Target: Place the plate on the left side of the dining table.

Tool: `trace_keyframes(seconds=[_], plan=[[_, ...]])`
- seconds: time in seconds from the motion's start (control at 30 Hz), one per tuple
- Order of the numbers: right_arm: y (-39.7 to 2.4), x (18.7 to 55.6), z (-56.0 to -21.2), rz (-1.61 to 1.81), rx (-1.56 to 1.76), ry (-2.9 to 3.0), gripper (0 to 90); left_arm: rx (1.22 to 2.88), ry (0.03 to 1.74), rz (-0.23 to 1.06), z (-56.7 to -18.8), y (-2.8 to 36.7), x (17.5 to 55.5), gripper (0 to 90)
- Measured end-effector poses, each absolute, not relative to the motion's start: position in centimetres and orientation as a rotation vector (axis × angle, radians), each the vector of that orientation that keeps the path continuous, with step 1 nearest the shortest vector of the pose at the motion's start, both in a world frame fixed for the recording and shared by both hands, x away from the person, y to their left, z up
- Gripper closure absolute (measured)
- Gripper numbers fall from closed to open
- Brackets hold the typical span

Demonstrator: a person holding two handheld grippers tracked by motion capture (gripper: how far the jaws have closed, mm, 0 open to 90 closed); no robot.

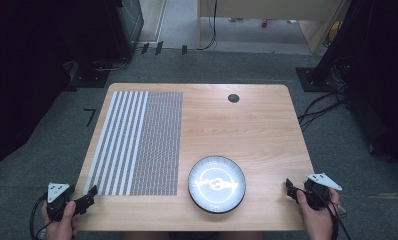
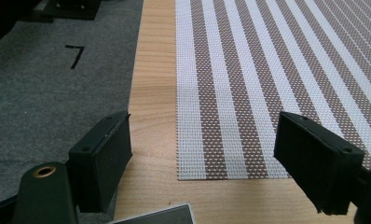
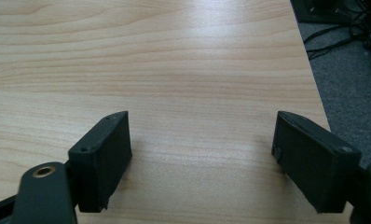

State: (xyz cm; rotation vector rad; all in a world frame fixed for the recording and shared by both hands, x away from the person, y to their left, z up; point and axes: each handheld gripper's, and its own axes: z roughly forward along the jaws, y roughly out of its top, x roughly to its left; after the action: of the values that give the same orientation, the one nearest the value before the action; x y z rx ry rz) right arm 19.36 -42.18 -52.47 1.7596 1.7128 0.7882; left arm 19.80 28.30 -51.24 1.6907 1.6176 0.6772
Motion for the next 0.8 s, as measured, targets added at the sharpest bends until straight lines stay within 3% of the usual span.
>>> trace_keyframes(seconds=[0.8], plan=[[-41.0,18.6,-49.7,0.939,1.754,1.649,21.3,1.605,1.594,0.693,-49.5,26.9,19.5,19.0]])
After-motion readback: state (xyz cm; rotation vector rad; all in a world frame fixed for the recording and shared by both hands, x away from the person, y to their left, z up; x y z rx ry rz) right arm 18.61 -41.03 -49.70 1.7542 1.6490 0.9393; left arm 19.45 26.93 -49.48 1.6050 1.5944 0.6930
